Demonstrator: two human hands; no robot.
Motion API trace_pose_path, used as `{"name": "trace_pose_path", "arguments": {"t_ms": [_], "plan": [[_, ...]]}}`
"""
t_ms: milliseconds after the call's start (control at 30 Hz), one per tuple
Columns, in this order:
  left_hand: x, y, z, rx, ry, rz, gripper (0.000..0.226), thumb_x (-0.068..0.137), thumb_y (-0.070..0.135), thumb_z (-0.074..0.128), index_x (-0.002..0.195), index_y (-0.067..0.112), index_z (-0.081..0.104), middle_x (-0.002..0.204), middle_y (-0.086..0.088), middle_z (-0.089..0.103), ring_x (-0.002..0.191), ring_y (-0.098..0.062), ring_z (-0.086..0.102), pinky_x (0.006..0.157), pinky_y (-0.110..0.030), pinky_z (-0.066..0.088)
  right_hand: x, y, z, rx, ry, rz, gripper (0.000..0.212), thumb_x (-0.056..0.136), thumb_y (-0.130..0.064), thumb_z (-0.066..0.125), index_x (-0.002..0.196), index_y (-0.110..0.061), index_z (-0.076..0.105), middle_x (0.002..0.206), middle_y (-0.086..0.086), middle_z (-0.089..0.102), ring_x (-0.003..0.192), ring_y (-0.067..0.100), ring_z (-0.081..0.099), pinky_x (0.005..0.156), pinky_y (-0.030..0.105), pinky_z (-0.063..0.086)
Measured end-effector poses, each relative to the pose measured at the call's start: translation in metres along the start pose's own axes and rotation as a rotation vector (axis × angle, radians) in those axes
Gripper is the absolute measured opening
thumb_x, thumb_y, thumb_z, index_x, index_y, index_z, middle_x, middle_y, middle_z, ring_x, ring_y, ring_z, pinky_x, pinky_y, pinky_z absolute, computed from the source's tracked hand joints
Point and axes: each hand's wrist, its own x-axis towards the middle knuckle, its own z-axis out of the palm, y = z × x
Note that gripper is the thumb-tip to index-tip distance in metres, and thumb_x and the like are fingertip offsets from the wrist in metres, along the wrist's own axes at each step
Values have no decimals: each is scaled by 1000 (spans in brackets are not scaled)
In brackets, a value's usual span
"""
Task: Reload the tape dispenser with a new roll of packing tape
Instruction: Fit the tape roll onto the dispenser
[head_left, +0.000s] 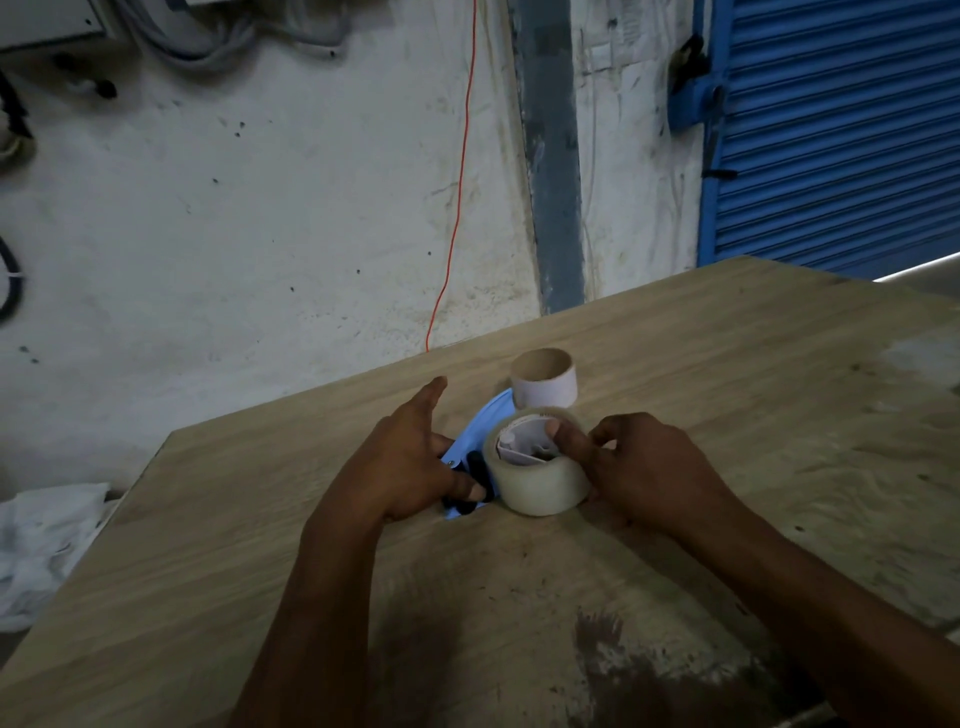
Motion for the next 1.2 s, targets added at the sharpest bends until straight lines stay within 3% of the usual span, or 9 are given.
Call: {"name": "trace_pose_path", "arguments": {"t_ms": [233, 333, 400, 533, 833, 967, 1067, 1133, 1200], "plan": [[-4, 5, 2, -5, 35, 68, 136, 59, 6, 96, 162, 38, 13, 111, 4, 79, 97, -7, 73, 79, -21, 49, 4, -9, -11, -204, -30, -16, 82, 79, -91, 38, 108, -20, 65, 88, 0, 70, 83, 22, 68, 79, 38, 56], [-3, 7, 2, 8, 66, 108, 135, 59, 8, 97, 162, 38, 14, 111, 8, 79, 105, -6, 71, 84, -21, 50, -6, -20, -12, -159, -157, -30, 104, 53, -105, 45, 122, -28, 56, 107, -8, 66, 93, 16, 64, 80, 36, 53], [-4, 9, 2, 29, 83, 121, 135, 58, 12, 98, 161, 39, 16, 116, 7, 78, 114, -9, 69, 98, -29, 49, -9, -21, -9, -189, -212, -81, 122, 38, -104, 58, 135, -32, 46, 123, -10, 65, 104, 14, 64, 87, 37, 56], [-5, 10, 3, 41, 82, 146, 133, 57, 13, 100, 160, 44, 21, 121, 5, 76, 116, -10, 69, 105, -30, 45, -10, -15, -2, -223, -161, -128, 118, 47, -80, 82, 144, -30, 37, 130, -7, 64, 111, 17, 63, 90, 39, 56], [-7, 12, 4, -16, 136, 263, 117, 60, 11, 98, 155, 41, 38, 122, 8, 75, 110, -4, 71, 105, -37, 55, -4, -4, -9, -148, -188, -162, 135, 43, -71, 90, 154, -30, 24, 139, -6, 60, 121, 18, 60, 97, 38, 53], [-9, 11, 2, -70, 122, 285, 103, 65, 4, 95, 151, 36, 47, 118, 12, 75, 107, 2, 71, 100, -25, 55, 4, -7, -20, -121, -304, -199, 165, 34, -66, 95, 156, -43, -14, 154, 7, 42, 136, 27, 49, 110, 44, 45], [-10, 12, 1, -96, 129, 301, 95, 66, 2, 94, 146, 34, 54, 118, 9, 77, 103, 3, 72, 97, -26, 57, 4, -11, -24, -80, -329, -250, 173, 35, -56, 100, 141, -56, -37, 170, 8, -2, 154, 39, 19, 118, 55, 35], [-11, 12, 2, -110, 144, 313, 88, 68, 0, 91, 142, 33, 58, 116, 8, 77, 102, 4, 72, 95, -26, 59, 5, -11, -22, -49, -341, -292, 176, 37, -51, 101, 136, -55, -44, 168, 5, -23, 157, 34, -2, 123, 53, 25], [-10, 13, 3, -108, 169, 338, 82, 69, 0, 89, 139, 33, 62, 117, 8, 77, 104, 4, 71, 93, -26, 60, 4, -9, -20, -13, -344, -313, 177, 39, -48, 101, 138, -50, -46, 168, 4, -25, 158, 29, -6, 123, 47, 21]]}}
